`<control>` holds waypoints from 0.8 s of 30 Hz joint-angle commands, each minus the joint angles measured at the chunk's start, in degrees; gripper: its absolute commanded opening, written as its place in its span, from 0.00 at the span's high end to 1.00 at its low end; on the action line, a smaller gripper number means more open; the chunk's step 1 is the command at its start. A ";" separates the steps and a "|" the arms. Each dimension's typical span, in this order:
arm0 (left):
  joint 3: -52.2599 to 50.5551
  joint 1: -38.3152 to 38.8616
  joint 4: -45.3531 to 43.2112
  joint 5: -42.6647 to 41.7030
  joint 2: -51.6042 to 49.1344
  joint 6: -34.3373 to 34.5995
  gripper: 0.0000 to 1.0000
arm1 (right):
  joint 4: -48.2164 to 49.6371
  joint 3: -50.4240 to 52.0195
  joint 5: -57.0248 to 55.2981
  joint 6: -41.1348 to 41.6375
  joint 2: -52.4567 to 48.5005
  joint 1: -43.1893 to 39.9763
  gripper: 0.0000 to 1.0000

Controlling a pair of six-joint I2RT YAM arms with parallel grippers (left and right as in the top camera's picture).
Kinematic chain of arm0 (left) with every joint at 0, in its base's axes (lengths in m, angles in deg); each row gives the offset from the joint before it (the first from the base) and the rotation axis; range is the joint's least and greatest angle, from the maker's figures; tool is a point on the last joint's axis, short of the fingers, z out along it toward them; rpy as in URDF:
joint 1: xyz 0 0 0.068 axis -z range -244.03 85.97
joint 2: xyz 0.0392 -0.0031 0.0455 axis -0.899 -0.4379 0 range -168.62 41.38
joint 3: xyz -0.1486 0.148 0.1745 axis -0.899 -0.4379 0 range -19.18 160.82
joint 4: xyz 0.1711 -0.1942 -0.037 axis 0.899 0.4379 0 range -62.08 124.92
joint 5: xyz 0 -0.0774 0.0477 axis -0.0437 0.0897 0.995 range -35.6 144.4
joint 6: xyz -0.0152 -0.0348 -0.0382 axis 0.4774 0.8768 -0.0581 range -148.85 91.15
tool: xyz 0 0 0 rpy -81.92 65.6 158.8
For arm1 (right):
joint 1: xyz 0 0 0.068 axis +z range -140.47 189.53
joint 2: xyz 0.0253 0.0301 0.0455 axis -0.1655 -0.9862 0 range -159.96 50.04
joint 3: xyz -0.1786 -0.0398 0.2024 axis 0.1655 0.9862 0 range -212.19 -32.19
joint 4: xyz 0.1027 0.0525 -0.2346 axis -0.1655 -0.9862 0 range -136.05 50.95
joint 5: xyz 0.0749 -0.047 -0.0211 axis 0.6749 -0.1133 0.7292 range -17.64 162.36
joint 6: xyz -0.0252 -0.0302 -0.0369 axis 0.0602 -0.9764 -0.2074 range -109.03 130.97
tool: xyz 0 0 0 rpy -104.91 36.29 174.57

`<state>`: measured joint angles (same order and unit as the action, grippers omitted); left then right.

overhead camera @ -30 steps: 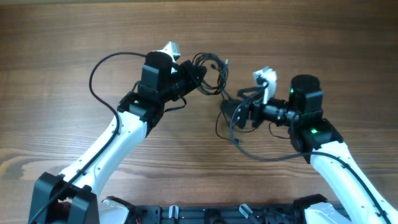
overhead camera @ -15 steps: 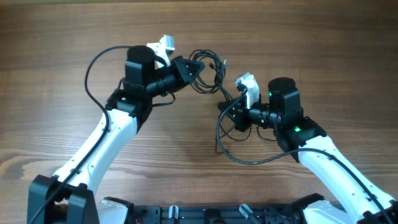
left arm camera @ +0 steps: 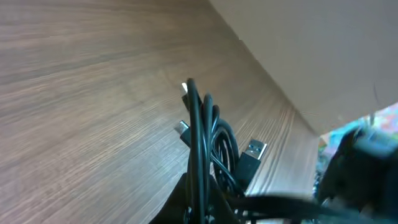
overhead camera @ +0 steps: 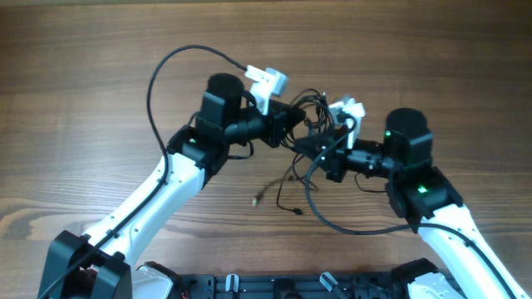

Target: Untangle cables

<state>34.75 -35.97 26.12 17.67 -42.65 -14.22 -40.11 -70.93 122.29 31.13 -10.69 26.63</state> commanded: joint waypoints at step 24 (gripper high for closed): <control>0.39 1.07 -6.56 -5.77 1.29 1.25 0.96 | -1.51 -1.88 5.92 8.33 -11.54 -7.54 0.96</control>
<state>34.75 -35.25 19.76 13.56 -42.56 -13.58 -42.01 -71.35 121.46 39.30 -21.51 19.18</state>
